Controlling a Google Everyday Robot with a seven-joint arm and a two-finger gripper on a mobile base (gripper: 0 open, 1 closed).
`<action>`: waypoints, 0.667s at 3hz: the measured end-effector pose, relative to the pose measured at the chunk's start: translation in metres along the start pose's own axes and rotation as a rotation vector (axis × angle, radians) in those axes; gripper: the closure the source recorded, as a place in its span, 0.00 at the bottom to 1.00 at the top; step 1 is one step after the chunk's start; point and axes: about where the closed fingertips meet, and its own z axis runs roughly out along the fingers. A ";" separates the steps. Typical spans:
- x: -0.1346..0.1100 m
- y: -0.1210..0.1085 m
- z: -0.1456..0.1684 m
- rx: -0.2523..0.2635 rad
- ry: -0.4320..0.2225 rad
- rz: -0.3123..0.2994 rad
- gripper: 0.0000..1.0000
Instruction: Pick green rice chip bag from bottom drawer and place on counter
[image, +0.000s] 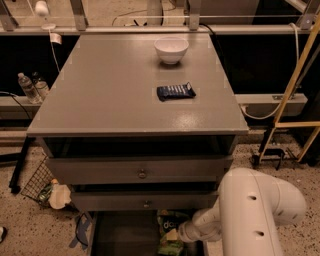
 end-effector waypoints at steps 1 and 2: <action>-0.009 -0.001 -0.018 -0.047 -0.020 -0.023 1.00; -0.013 -0.002 -0.032 -0.067 -0.014 -0.060 1.00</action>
Offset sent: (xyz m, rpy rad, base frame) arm 0.0153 -0.0287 0.0498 0.0649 -0.0469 0.1259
